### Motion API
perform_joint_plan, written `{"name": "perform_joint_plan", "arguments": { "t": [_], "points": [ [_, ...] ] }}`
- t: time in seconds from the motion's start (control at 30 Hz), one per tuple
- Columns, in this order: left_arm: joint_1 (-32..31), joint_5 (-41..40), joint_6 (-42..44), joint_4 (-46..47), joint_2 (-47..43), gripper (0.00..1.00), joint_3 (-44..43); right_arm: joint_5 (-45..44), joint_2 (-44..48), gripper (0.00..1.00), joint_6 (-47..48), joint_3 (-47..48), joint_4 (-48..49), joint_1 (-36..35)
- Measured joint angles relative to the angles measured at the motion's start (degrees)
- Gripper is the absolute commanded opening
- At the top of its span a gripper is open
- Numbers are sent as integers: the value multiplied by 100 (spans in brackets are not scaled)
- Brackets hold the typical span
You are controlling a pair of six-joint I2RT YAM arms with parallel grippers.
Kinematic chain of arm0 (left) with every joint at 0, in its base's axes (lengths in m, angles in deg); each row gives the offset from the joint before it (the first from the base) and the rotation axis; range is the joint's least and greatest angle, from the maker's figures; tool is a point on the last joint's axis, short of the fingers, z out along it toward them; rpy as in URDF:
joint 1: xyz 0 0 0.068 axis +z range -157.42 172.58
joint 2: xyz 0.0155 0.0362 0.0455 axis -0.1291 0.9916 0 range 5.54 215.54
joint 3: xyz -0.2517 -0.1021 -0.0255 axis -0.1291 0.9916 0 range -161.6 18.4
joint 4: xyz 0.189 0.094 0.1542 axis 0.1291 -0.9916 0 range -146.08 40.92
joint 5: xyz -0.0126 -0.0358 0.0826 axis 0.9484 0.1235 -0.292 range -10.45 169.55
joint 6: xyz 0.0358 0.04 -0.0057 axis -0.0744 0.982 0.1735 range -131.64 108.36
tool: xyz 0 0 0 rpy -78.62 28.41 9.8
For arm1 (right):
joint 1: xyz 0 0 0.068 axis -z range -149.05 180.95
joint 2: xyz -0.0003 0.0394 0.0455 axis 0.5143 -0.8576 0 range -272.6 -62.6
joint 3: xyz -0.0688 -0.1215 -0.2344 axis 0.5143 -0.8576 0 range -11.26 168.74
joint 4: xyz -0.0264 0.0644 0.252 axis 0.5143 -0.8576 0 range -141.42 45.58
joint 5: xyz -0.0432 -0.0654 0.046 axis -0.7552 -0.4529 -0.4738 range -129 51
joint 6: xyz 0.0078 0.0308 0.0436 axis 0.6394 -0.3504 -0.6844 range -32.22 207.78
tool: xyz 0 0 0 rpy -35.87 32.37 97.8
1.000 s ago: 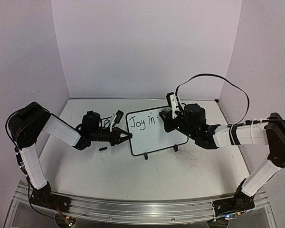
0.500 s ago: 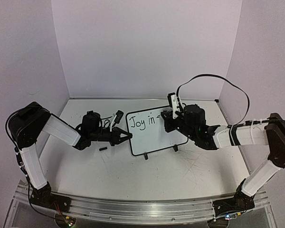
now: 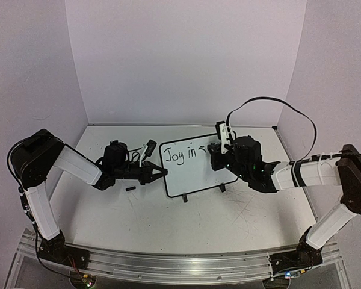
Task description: Write a sentence on the whiteboard
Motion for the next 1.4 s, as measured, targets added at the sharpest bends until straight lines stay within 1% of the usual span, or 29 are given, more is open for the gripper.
{"name": "perform_joint_plan", "arguments": {
  "t": [0.4, 0.77, 0.83, 0.97, 1.07, 1.4],
  "points": [
    [0, 0, 2, -17, -14, 0, 0, 173, -50, 0, -72, 10, -8, -86],
    [0, 2, 14, -50, -28, 0, 0, 334, -136, 0, -74, 212, -36, -170],
    [-2, 1, 24, -52, -31, 0, 0, 315, 3, 0, -74, 172, -49, -170],
    [-6, 0, 44, -60, -41, 0, 0, 266, 608, 0, -46, -53, -81, -169],
    [-7, 0, 50, -63, -42, 0, 0, 258, 791, 0, 49, -70, -16, -109],
    [-7, -2, 50, -66, -42, 0, 0, 177, 471, 0, 323, -70, -90, 33]
  ]
}}
